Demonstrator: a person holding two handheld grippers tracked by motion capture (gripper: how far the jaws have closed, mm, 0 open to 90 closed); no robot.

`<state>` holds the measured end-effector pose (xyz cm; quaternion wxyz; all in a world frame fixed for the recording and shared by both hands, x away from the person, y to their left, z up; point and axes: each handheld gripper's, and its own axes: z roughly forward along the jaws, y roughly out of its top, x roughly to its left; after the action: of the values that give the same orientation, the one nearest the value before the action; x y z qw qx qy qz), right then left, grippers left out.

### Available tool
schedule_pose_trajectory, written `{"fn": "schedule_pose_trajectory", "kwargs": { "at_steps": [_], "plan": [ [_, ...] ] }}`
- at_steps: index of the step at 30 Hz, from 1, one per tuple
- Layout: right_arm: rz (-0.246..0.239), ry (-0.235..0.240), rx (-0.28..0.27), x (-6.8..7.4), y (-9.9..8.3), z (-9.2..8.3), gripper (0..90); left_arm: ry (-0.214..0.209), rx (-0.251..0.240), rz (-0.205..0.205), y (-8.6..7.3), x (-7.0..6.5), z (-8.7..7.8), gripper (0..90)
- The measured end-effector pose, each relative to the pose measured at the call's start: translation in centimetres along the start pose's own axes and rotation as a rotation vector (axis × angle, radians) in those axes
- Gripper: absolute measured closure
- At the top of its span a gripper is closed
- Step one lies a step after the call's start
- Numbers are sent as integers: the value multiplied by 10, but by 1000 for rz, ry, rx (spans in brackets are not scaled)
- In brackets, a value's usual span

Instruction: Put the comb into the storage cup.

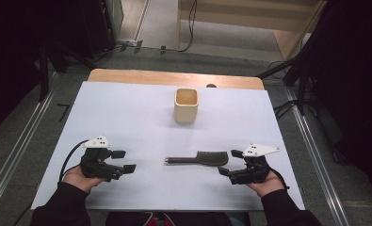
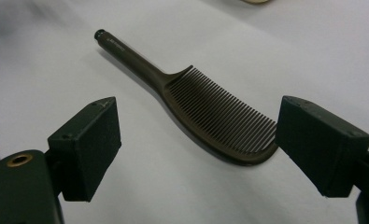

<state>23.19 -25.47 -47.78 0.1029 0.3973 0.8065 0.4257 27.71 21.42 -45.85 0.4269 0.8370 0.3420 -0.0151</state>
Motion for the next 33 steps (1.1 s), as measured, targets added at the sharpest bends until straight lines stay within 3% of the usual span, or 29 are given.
{"fn": "schedule_pose_trajectory", "kwargs": {
  "at_steps": [1,11,33],
  "plan": [
    [-14,-21,6,1,0,0,126,2,2,2,0,0,0,233],
    [-31,-33,16,2,0,0,126,-2,8,3,0,0,0,233],
    [-23,-22,14,1,0,1,126,3,11,0,0,0,2,233]
  ]
}}
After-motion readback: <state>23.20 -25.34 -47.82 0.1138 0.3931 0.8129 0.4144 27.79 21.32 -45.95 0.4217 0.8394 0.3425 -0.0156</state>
